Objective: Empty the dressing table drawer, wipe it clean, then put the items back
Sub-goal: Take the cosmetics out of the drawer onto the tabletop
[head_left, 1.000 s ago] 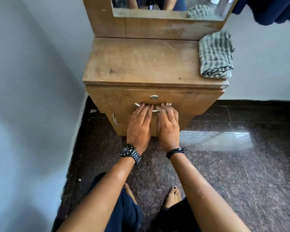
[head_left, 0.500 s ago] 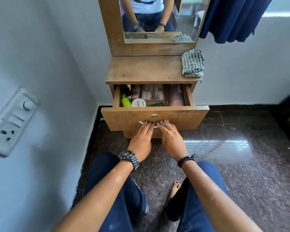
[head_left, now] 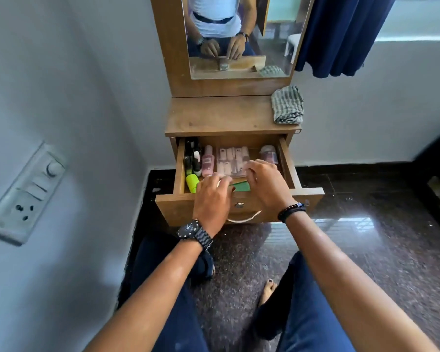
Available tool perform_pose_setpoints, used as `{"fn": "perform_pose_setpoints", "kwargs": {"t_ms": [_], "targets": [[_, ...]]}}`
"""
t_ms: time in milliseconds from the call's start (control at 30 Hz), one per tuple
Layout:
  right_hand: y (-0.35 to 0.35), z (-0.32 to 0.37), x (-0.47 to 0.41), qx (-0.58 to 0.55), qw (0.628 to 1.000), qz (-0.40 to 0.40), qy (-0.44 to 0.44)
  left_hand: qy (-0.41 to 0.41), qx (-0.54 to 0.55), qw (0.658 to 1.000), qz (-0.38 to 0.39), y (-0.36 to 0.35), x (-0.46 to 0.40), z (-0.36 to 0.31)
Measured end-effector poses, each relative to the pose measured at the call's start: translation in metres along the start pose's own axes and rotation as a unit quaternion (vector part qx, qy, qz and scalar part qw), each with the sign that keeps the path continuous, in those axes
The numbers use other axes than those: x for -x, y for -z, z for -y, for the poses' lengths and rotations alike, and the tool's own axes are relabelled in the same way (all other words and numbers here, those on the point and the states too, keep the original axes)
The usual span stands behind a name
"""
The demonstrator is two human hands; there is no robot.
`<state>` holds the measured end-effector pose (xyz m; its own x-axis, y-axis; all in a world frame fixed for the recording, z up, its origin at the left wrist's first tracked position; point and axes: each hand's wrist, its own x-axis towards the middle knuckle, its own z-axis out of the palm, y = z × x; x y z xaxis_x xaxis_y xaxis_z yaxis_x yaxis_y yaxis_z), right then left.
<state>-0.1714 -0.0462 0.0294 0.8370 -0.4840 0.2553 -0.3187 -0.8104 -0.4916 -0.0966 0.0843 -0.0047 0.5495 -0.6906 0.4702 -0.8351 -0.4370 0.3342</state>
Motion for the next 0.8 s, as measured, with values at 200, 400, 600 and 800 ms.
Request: {"fn": "perform_pose_setpoints", "kwargs": {"t_ms": [200,400,600,800], "targets": [[-0.013,-0.006,0.005,0.035,0.994,0.066,-0.075,0.108,0.119,0.985,0.058,0.007,0.004,0.002],[-0.01,-0.007,0.017,0.024,0.991,0.092,-0.09,0.165,0.141,0.971,0.098,0.019,0.01,-0.005],[-0.008,-0.005,0.028,0.009,0.988,0.117,-0.096,0.192,0.148,0.961,0.136,0.03,0.017,-0.008],[-0.008,-0.007,0.024,0.002,0.982,0.147,-0.115,0.201,0.164,0.938,0.231,0.035,0.0,0.004]]}}
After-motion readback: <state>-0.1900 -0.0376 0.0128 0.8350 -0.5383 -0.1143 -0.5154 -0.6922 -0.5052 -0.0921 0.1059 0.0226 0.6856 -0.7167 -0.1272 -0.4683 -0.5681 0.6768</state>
